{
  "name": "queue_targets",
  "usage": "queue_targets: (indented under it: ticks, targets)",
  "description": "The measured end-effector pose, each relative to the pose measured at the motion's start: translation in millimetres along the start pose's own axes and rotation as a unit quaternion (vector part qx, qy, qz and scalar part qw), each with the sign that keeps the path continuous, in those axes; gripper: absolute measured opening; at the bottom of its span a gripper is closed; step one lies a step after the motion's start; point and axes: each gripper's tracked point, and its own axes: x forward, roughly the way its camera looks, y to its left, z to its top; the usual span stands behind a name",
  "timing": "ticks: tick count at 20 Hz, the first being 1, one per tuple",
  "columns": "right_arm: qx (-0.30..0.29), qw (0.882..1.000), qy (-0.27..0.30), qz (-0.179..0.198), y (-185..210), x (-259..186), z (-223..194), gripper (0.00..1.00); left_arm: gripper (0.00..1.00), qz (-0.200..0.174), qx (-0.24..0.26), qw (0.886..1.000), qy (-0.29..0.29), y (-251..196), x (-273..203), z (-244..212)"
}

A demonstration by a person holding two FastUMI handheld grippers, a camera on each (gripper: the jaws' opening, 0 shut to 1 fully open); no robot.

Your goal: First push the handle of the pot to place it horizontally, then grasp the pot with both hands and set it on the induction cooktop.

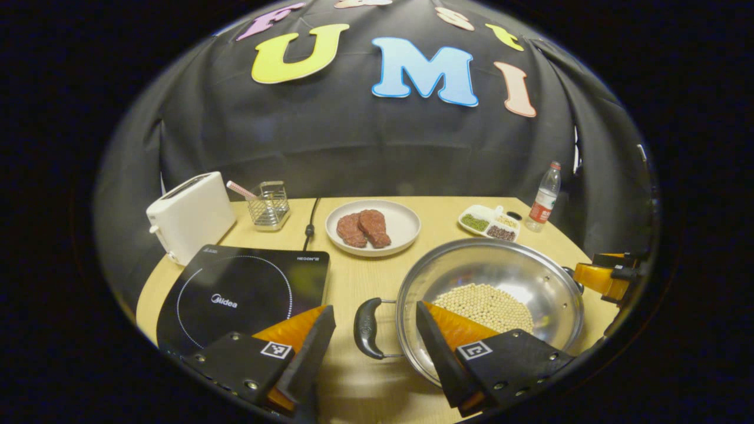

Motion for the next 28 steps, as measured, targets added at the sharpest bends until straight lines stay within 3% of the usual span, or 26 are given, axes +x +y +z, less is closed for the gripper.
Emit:
queue_targets:
  ticks: [14, 16, 17, 18, 22, 24, 26, 27, 28]
  targets:
    - [0.032, 0.998, 0.061, 0.011, 8, 30, -30, 0.98, 0.84, 0.004, -0.007, 0.998, 0.056, 2, 30, -34]
    - [0.034, 0.997, 0.067, 0.016, 10, 31, -33, 0.87, 0.83, -0.006, -0.010, 0.998, 0.057, -6, 31, -35]
    - [0.037, 0.997, 0.067, 0.021, 14, 31, -32, 0.87, 0.75, -0.003, -0.006, 0.998, 0.057, -7, 32, -34]
    - [0.038, 0.997, 0.067, 0.022, 17, 32, -33, 0.74, 0.67, 0.001, -0.002, 0.998, 0.057, -7, 31, -34]
    - [0.040, 0.997, 0.067, 0.024, 18, 30, -32, 0.52, 0.62, -0.001, -0.012, 0.998, 0.056, -9, 32, -32]
    - [0.035, 0.997, 0.063, 0.021, 18, 29, -30, 0.45, 0.54, 0.002, -0.012, 0.998, 0.056, -8, 33, -30]
    - [0.034, 0.997, 0.065, 0.020, 19, 28, -30, 0.48, 0.53, 0.004, -0.017, 0.998, 0.057, -9, 30, -30]
    - [0.034, 0.997, 0.068, 0.020, 18, 27, -31, 0.45, 0.58, 0.005, -0.018, 0.998, 0.059, -10, 29, -30]
    - [0.035, 0.997, 0.070, 0.020, 18, 25, -30, 0.44, 0.55, 0.006, -0.017, 0.998, 0.059, -11, 26, -29]
